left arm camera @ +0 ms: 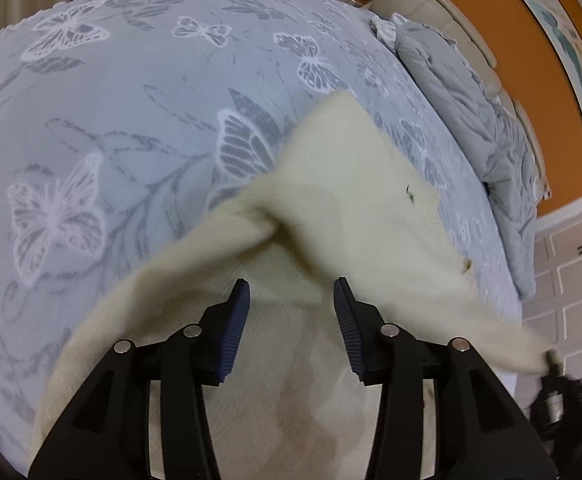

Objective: Fold small clothes
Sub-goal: 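Open both tools and move them to the ribbed hem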

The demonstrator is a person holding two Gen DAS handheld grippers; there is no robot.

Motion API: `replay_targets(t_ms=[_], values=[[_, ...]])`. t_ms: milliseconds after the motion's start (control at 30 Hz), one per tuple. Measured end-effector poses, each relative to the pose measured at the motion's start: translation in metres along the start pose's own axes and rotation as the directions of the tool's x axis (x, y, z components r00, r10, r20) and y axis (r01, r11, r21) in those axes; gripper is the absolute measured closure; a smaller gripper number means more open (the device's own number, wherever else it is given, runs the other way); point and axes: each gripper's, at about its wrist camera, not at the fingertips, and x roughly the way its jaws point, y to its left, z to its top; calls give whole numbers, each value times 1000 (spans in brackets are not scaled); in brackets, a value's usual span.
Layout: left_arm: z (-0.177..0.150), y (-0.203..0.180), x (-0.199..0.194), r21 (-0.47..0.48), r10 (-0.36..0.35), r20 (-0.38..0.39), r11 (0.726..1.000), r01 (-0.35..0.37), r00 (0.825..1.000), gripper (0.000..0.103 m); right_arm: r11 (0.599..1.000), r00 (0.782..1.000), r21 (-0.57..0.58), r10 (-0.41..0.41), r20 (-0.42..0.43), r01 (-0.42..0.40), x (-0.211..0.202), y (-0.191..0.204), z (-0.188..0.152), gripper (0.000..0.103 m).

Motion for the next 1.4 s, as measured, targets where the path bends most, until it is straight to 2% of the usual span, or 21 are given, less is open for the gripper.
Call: replay_targets(t_ms=[33,67,100,133,167,267,333,467,567,667,700,800,900,967,1067,1100,1200,1267,1333,1367,1400], values=[[-1,-1,1,9,5,2,1000,-5,1000,61,995,993,-7,-100,-58,100,15,-15,-2,94],[-2,-2,1,18,12,7,1000,-12,1000,61,976,955,34,-203,-218,216,45,-48,-12,94],[-3,-4,0,27,23,6,999,-23,1000,61,955,915,72,-252,-314,288,60,-69,-21,95],[-3,-7,0,35,33,-1,999,-33,999,61,961,935,122,-204,-289,247,54,-79,-26,93],[-3,-8,-1,42,35,-3,999,-35,999,60,965,952,131,-193,-238,228,40,-74,-24,92],[-7,-9,-7,76,45,-8,996,-45,999,60,972,971,127,-178,-158,199,3,-54,-22,86],[-13,-7,-17,85,51,-13,995,-50,999,60,969,968,105,-206,-142,222,-21,-51,-27,82],[-31,6,-53,174,79,-14,982,-75,997,46,939,924,-20,-341,-176,343,-72,-49,-58,65],[-48,22,-81,245,106,-16,964,-99,994,41,905,871,-114,-426,-246,410,-115,-69,-104,60],[-74,50,-111,279,157,-67,951,-132,985,30,874,813,-174,-486,-320,453,-153,-75,-155,54],[-82,60,-119,271,181,-83,950,-153,980,26,874,802,-162,-485,-347,458,-161,-76,-169,51],[-105,88,-134,222,202,-138,960,-168,970,23,888,781,-86,-440,-443,451,-183,-79,-211,49],[-123,117,-137,122,202,-203,976,-180,958,22,897,776,-32,-398,-490,440,-189,-86,-241,49],[-131,128,-138,87,175,-194,983,-161,965,22,907,785,7,-360,-504,421,-188,-86,-252,44],[-138,118,-142,136,192,-182,976,-169,964,19,908,790,13,-357,-499,419,-183,-85,-257,36],[-141,115,-143,144,177,-189,978,-151,966,18,910,793,14,-354,-495,415,-183,-80,-258,32],[-145,107,-140,153,161,-191,979,-133,968,18,913,807,17,-351,-474,407,-179,-76,-259,28],[-147,105,-135,178,187,-180,972,-154,966,19,910,807,2,-366,-464,414,-174,-72,-258,28],[-147,104,-133,199,206,-150,964,-175,967,37,908,808,0,-374,-454,420,-172,-69,-257,30],[-146,103,-134,210,213,-141,961,-181,967,56,912,817,-4,-370,-443,411,-173,-66,-255,35],[-144,102,-133,209,180,-158,967,-145,971,74,914,822,-12,-369,-434,405,-172,-63,-255,51]])
